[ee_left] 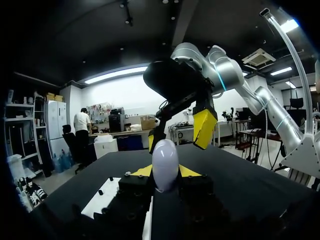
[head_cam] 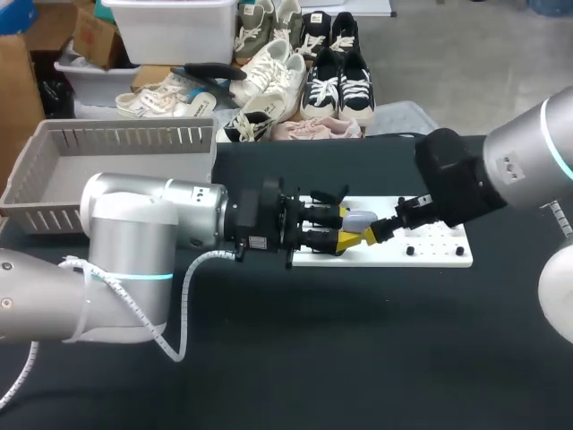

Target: Pick up each earbud case from the left stands, insert the matching earbuds, close the lid, and place the case in the box.

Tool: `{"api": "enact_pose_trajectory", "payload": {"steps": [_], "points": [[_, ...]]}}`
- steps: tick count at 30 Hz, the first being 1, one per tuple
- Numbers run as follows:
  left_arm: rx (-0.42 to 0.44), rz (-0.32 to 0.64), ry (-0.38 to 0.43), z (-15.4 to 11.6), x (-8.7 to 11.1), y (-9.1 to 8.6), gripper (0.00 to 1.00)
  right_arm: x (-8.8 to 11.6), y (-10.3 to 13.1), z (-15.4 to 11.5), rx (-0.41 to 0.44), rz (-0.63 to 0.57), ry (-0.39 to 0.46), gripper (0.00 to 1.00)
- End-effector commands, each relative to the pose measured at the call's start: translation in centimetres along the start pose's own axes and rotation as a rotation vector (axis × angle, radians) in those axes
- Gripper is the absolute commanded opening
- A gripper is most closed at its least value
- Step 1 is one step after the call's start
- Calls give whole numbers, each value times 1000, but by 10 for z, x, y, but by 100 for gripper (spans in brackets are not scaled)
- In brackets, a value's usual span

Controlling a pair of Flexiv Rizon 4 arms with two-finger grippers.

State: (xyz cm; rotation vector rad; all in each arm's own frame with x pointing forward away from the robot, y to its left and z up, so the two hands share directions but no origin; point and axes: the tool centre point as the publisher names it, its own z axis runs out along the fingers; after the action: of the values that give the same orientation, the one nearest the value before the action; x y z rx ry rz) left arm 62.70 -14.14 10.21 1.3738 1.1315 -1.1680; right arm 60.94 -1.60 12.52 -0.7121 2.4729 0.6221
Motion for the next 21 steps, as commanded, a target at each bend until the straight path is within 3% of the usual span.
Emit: {"api": "enact_pose_trajectory", "payload": {"steps": [1, 21], "points": [[-5, 1, 0, 1, 0, -1, 0, -5, -2, 5, -3, 1, 11, 100], [-5, 1, 0, 1, 0, -1, 0, -6, -11, 10, 17, 20, 26, 100]]}}
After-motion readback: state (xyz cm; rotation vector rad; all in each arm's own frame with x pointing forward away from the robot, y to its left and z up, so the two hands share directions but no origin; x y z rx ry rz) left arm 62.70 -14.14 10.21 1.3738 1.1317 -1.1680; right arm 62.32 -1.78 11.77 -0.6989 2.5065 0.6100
